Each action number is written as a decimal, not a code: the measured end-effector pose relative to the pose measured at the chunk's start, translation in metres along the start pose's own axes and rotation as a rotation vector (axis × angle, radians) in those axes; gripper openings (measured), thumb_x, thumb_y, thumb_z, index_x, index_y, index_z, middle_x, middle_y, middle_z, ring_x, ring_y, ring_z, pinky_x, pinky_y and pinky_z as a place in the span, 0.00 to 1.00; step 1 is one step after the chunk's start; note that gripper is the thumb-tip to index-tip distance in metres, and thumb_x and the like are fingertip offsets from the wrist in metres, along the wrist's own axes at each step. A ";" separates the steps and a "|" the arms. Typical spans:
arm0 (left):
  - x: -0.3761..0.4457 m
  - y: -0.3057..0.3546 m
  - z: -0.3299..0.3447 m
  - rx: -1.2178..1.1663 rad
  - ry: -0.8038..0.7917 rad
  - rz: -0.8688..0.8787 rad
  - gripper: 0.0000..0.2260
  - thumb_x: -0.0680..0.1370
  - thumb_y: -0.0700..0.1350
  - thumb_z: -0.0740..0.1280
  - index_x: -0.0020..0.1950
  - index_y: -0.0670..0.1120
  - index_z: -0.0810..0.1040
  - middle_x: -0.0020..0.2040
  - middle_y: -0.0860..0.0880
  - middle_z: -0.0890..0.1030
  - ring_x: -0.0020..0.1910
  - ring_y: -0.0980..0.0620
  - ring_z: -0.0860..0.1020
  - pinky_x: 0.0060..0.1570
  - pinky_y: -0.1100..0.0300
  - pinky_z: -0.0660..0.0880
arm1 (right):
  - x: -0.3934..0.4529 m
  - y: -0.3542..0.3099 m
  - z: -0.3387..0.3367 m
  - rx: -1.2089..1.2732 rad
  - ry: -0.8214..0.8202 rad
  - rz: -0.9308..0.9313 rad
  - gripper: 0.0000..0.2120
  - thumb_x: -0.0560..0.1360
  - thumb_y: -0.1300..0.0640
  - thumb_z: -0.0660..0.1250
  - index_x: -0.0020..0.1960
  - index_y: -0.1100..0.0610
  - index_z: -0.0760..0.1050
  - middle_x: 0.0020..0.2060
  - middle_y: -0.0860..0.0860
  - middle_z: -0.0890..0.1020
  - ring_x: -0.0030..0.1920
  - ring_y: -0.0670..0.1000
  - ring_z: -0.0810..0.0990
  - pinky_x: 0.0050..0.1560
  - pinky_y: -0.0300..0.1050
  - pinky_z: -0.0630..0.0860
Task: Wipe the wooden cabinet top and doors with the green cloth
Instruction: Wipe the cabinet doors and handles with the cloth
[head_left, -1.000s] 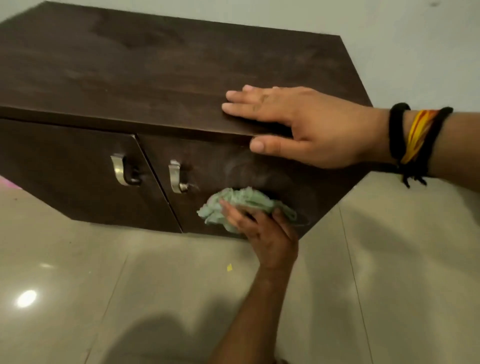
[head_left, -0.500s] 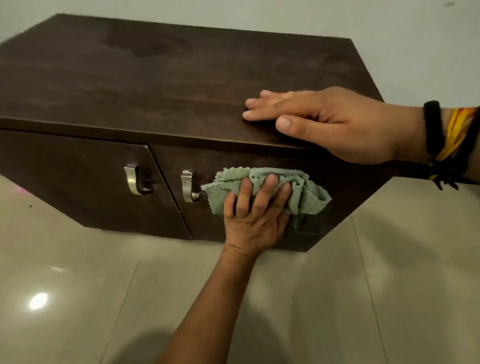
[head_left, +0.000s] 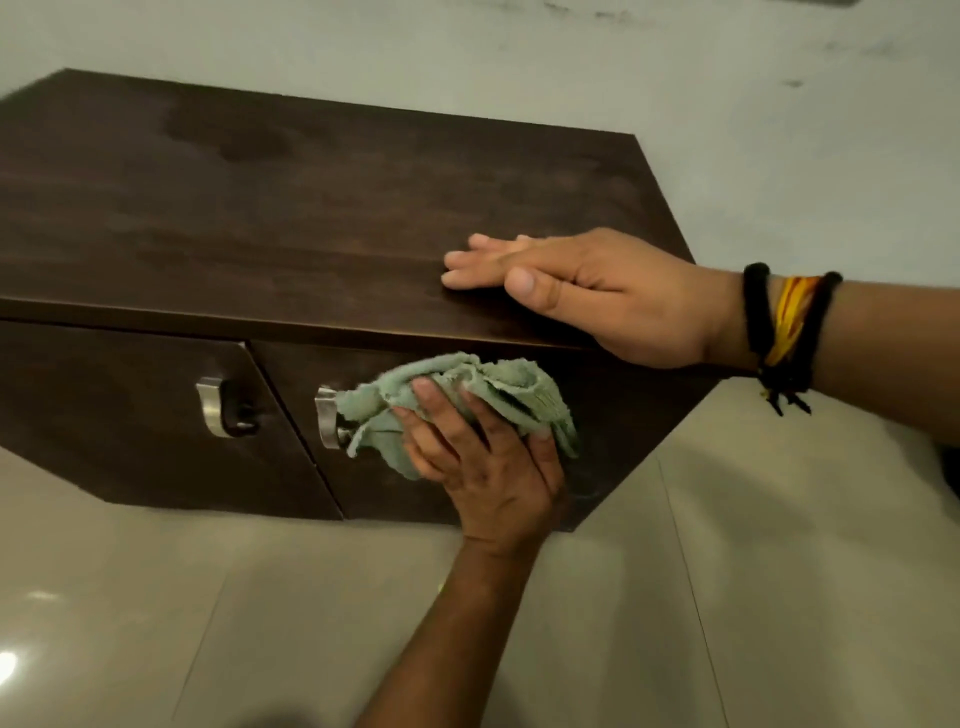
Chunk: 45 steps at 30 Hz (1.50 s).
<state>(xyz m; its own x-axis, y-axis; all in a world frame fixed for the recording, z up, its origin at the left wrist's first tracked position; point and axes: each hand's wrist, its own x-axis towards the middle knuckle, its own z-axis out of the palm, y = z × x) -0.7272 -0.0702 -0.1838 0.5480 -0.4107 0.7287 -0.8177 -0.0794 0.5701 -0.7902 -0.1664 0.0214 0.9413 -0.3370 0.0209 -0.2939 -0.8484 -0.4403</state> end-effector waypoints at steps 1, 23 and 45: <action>-0.009 0.000 0.005 -0.004 -0.040 0.052 0.33 0.83 0.56 0.49 0.81 0.44 0.39 0.81 0.43 0.36 0.77 0.33 0.48 0.74 0.40 0.49 | 0.000 0.000 0.000 0.002 -0.001 0.000 0.21 0.85 0.50 0.50 0.75 0.49 0.69 0.75 0.44 0.69 0.77 0.42 0.60 0.79 0.47 0.55; -0.074 -0.172 0.013 0.267 -0.908 1.097 0.38 0.77 0.39 0.60 0.82 0.49 0.44 0.80 0.54 0.59 0.71 0.52 0.72 0.67 0.54 0.72 | 0.000 0.002 0.002 -0.057 0.001 0.005 0.21 0.85 0.49 0.50 0.76 0.47 0.66 0.76 0.41 0.67 0.77 0.38 0.58 0.78 0.38 0.53; -0.015 -0.151 -0.005 0.687 -0.776 1.600 0.32 0.78 0.40 0.58 0.81 0.52 0.52 0.81 0.56 0.59 0.78 0.53 0.60 0.78 0.51 0.51 | 0.000 0.007 0.003 -0.024 0.046 -0.027 0.22 0.82 0.41 0.49 0.74 0.39 0.68 0.74 0.34 0.68 0.76 0.37 0.60 0.78 0.46 0.58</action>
<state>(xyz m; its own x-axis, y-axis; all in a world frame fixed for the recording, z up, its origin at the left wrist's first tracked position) -0.6106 -0.0478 -0.2790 -0.7134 -0.6971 -0.0721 -0.4317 0.5182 -0.7383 -0.7919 -0.1714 0.0153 0.9403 -0.3321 0.0741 -0.2732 -0.8668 -0.4172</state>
